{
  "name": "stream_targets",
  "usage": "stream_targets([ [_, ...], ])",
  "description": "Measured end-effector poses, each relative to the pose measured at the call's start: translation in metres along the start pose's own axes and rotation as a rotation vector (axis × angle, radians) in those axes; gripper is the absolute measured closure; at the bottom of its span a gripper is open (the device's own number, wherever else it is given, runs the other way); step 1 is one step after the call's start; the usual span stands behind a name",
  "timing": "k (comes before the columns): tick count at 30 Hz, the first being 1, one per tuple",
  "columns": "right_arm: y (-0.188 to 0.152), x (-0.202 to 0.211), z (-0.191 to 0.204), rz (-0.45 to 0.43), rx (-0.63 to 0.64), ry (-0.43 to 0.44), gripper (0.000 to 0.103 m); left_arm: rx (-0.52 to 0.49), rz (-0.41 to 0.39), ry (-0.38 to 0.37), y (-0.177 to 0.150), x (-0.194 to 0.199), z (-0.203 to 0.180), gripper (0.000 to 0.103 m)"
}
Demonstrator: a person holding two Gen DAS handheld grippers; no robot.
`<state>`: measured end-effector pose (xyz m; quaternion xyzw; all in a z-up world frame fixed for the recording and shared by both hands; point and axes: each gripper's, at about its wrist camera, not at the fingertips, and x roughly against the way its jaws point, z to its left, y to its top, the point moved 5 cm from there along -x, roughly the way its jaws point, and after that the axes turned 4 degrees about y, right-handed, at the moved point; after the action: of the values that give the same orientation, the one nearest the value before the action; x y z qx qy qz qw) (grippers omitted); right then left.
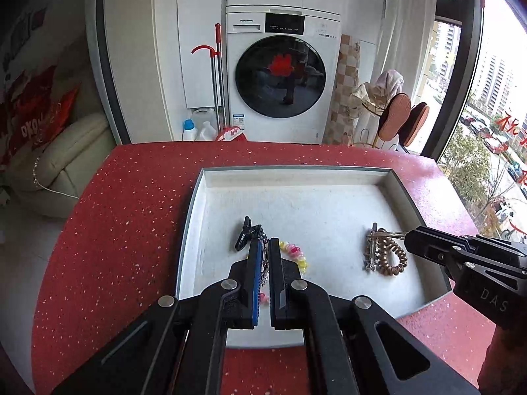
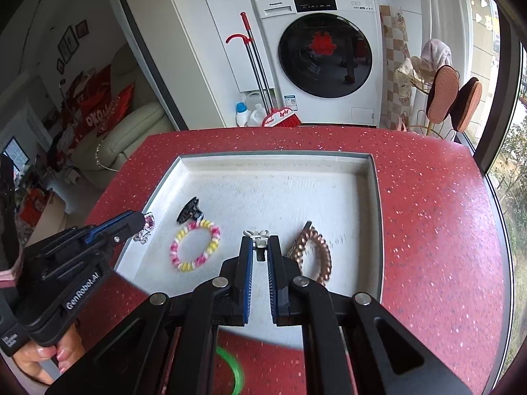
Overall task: Organize jewelry
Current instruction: 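Carry the bunny clip and brooch into the white tray and open both tools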
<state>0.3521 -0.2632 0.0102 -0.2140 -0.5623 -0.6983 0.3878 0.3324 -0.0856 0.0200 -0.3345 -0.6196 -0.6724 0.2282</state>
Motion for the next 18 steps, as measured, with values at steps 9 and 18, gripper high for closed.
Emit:
stream_targets([
  [9,0.005,-0.037,-0.010,0.033,0.007,-0.013,0.094,0.023,0.068,0.024,-0.006,-0.048,-0.002,0.082],
  [18,-0.009,-0.054,-0.017,0.106,0.002,-0.004,0.093,-0.054,0.080,0.084,-0.013,-0.061,-0.013,0.082],
])
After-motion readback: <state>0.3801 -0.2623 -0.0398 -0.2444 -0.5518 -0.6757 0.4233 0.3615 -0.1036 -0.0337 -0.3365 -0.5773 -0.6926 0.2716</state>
